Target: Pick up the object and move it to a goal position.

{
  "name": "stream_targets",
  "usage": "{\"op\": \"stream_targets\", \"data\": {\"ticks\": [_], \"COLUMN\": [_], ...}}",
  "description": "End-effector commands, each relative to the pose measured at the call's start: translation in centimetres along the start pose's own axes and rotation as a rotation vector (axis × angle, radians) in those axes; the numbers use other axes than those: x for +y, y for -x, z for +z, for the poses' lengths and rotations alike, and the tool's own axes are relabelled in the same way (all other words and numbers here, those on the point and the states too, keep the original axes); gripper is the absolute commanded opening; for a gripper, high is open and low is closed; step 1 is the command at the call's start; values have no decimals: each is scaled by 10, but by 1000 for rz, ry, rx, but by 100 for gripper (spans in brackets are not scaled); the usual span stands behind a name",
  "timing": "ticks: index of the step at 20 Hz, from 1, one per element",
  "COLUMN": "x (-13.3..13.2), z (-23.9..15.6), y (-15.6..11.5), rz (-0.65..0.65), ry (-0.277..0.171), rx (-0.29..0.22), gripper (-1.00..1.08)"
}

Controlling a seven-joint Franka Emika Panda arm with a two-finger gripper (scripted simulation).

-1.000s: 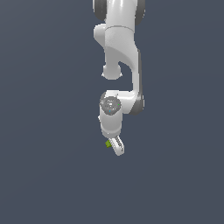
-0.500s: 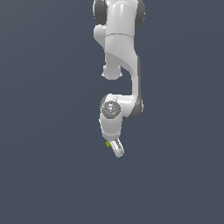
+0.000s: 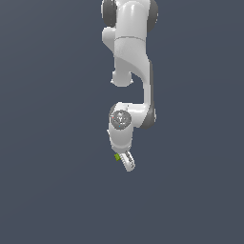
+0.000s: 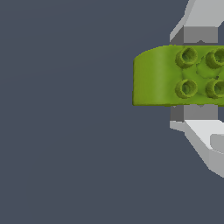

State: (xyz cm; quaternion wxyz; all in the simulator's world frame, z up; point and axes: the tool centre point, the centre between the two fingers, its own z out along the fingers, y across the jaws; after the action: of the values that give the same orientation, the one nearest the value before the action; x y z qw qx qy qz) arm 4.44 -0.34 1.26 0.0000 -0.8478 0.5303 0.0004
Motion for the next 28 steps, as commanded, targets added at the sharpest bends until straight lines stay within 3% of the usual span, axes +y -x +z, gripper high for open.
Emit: {"op": "stream_targets", "data": {"ticks": [1, 8, 21, 28], "x": [0, -3, -13, -18], "z": [-2, -23, -93, -117], "y": [-2, -28, -114, -144], "rz": [0, 0, 0, 0], "ry": [0, 0, 1, 0], "rx": [0, 1, 2, 2], "gripper": [-100, -100, -100, -100]}}
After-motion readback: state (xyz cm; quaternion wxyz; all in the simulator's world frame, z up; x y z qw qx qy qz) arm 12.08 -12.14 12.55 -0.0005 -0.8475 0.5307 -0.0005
